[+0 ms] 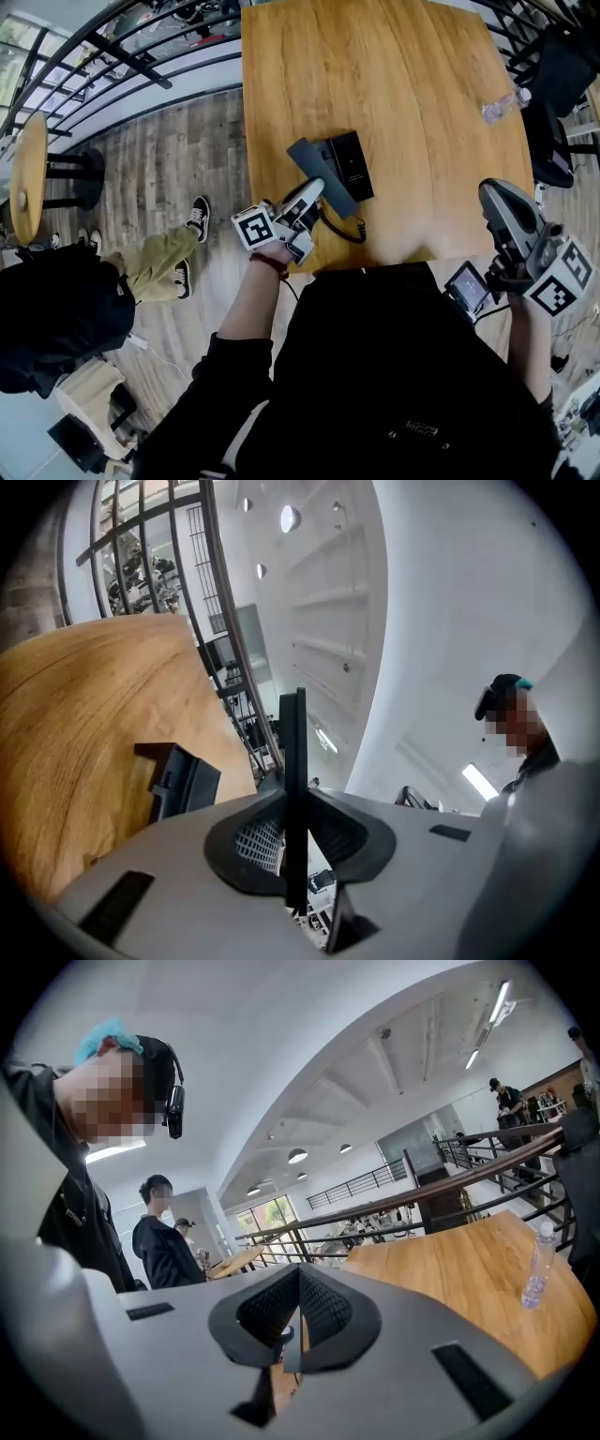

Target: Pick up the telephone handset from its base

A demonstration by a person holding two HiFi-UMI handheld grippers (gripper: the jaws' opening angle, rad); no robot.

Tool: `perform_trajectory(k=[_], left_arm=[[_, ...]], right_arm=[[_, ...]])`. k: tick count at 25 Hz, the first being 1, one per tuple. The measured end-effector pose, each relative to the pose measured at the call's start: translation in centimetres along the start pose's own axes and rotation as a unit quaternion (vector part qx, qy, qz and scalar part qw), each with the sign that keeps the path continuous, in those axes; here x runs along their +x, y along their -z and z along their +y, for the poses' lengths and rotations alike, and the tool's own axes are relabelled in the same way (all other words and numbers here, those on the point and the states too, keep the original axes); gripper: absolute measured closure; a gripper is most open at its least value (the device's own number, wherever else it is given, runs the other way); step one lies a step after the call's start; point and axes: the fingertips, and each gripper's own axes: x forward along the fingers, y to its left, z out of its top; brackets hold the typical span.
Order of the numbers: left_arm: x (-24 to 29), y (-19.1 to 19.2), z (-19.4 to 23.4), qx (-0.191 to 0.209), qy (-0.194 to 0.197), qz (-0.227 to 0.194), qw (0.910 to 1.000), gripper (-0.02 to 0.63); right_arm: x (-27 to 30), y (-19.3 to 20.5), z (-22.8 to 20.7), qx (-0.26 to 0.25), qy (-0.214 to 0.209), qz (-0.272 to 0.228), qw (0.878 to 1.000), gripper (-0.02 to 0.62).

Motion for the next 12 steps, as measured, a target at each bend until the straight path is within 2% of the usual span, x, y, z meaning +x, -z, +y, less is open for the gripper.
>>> perform_trajectory(k=[5,7,10,12], left_arm=[[-1.1,-0.2,-5.9,0.044,0.027,0.010,0.9986,0.531],[-1.7,0.4,-7.7,0.036,0.030,0.019,0.9987,0.531],[-2.1,1.1,-9.6,-0.001,0.029,0.019,0.9994,0.531],[-2.4,1.0,-10.9,0.000,0.034,0.016,0.9993,0.531]], right_arm=[[1.2,-1.6,2.0,-0.023,-0.030,-0.004,0.999,0.580],[1.5,-1.6,3.0,-0.026,-0.045,-0.001,0.999,0.580],[2.3,-1.5,3.9,-0.029,-0.060,0.000,0.998,0.580],[2.9,-1.6,4.3,-0.033,-0.068,0.000,0.997,0.580]])
